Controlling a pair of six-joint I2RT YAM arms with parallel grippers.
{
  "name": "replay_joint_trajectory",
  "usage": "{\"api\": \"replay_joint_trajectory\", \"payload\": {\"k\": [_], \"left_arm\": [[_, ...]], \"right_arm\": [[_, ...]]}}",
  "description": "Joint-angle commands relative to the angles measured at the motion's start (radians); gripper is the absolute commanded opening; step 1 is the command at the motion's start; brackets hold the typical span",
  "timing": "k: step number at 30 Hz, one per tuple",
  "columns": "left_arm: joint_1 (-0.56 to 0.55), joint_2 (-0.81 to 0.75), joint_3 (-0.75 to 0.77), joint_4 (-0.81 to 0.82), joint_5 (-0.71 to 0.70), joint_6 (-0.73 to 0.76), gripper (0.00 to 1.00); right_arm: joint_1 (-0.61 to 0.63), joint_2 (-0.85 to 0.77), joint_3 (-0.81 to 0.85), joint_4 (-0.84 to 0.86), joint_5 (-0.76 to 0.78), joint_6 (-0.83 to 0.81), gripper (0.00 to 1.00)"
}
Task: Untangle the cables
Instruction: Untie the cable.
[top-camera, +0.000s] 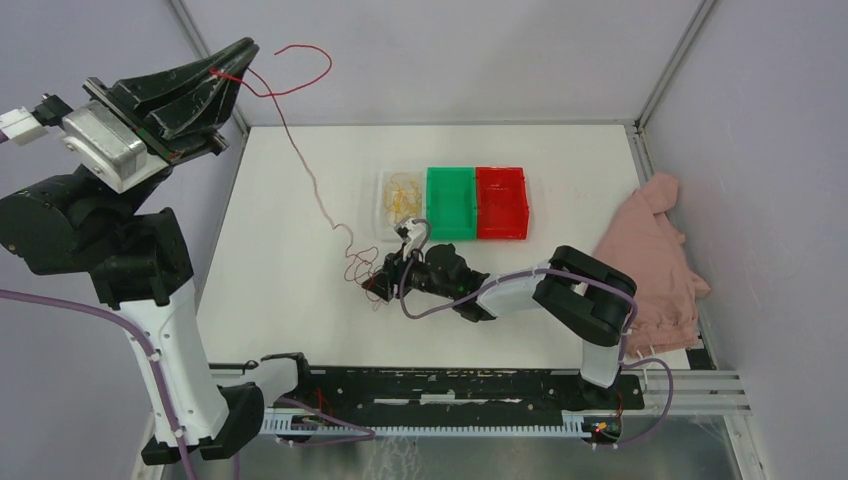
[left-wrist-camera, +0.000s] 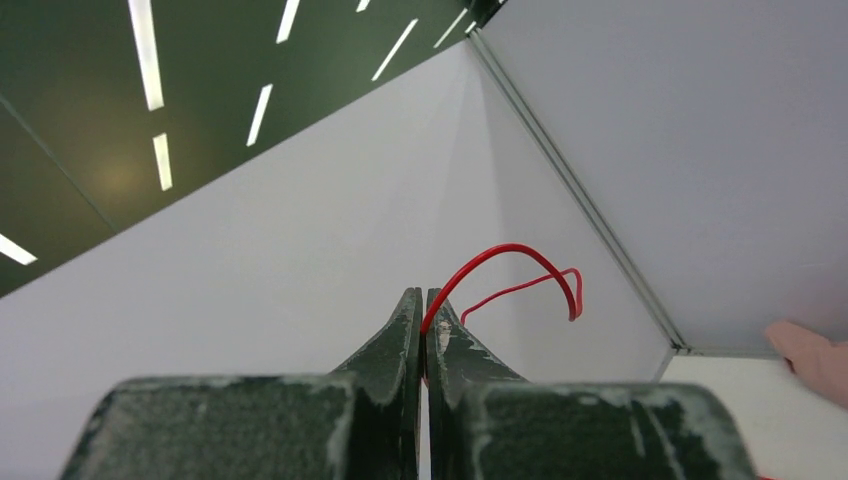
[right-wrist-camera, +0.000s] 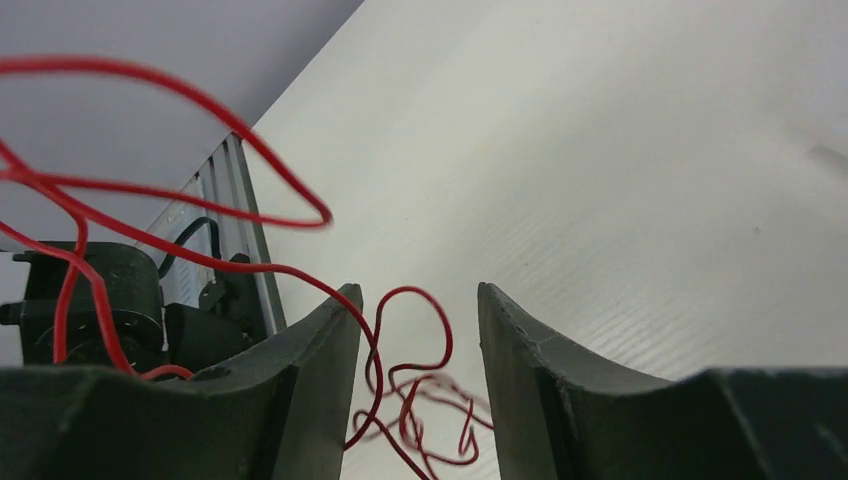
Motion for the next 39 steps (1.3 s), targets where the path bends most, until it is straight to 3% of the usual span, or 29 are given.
{"api": "replay_joint_trajectory", "payload": {"k": [1, 6, 20, 32, 37, 39], "left_arm": [[-0.002, 0.046, 0.122, 0.028, -0.082, 0.041, 0.03], [-0.002, 0.100, 0.218, 0.029, -0.137, 0.115, 0.03], [-0.004, 0.286, 0.484, 0.271, -0.639, 0.434, 0.03], [-0.003, 0.268, 0.426, 0.281, -0.580, 0.467, 0.03], [-0.002, 0.315, 0.515, 0.292, -0.656, 0.481, 0.03], [-0.002, 0.264, 0.453, 0.219, -0.563, 0.453, 0.03]], "right_arm": [[-0.002, 0.005, -0.030, 0.029, 0.050, -0.024, 0.54], [-0.003, 0.004, -0.053, 0.003, 0.108, -0.044, 0.54], [-0.002, 0.016, -0.108, -0.026, 0.197, -0.086, 0.61], [0.035, -0.121, -0.161, -0.076, 0.242, -0.262, 0.72], [0.052, -0.194, -0.211, -0.058, 0.271, -0.304, 0.72], [0.056, -0.248, -0.215, -0.049, 0.262, -0.298, 0.72]]}}
